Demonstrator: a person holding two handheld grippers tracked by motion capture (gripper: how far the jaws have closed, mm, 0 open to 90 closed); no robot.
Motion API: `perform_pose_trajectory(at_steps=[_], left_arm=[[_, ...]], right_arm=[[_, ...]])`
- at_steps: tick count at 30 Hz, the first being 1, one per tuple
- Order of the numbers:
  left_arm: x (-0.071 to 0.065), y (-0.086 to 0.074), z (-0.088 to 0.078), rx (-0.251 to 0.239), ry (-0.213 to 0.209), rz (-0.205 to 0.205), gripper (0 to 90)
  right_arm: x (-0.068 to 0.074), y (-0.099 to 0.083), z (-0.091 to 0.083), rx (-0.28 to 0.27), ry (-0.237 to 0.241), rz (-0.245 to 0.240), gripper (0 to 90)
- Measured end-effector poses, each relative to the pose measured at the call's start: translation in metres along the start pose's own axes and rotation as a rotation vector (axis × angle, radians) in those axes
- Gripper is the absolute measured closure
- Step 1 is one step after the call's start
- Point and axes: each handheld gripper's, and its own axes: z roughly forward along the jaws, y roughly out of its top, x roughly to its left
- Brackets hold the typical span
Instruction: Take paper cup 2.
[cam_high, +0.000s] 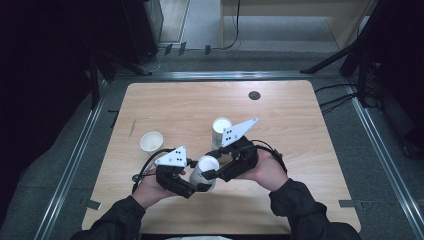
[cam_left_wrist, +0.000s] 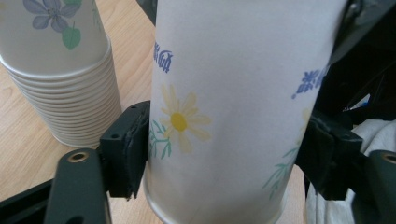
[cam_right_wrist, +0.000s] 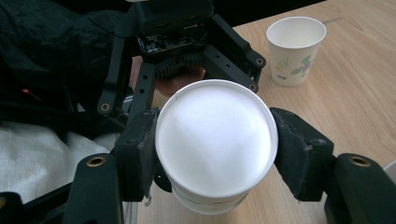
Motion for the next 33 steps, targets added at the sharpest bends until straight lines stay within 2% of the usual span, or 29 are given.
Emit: perform_pose_trajectory(at_steps=[2,5,6,7,8,11,14,19,22,27,33], left_arm=[[0.000,0.000,-0.001,0.007,-0.008,0.004,28.4],[0.000,0.001,-0.001,0.045,-0.029,0.016,29.3],[-0.001,0.002,-0.002,0.064,-0.027,0.030,29.3],[0.000,0.003,-0.005,0.084,-0.024,0.047,29.3],[0.001,0.003,-0.007,0.085,-0.028,0.042,29.2],[0.007,0.004,-0.013,0.090,-0.043,0.023,29.4],[0.009,0.008,-0.016,0.122,-0.041,0.030,29.4],[0.017,0.013,-0.019,0.148,-0.044,0.026,29.4],[0.021,0.016,-0.018,0.169,-0.041,0.027,29.4],[0.024,0.019,-0.011,0.227,-0.056,0.038,29.3],[0.024,0.022,-0.001,0.276,-0.075,0.060,29.1]], right_arm=[[0.000,0.000,0.000,0.000,0.003,-0.003,36.7],[-0.001,-0.001,0.001,0.012,0.024,-0.016,35.2],[-0.001,-0.002,0.002,0.019,0.026,-0.021,30.7],[-0.001,-0.003,0.003,0.022,0.023,-0.025,27.7],[-0.001,-0.004,0.004,0.028,0.004,-0.030,26.5],[0.000,-0.008,0.003,0.030,-0.012,-0.031,25.8],[-0.002,-0.014,0.001,0.037,-0.035,-0.039,25.4],[-0.003,-0.024,0.001,0.038,-0.054,-0.049,25.9],[-0.004,-0.032,0.003,0.043,-0.071,-0.064,26.6],[-0.005,-0.040,0.008,0.071,-0.091,-0.049,26.8],[-0.006,-0.047,0.008,0.075,-0.108,-0.028,27.4]])
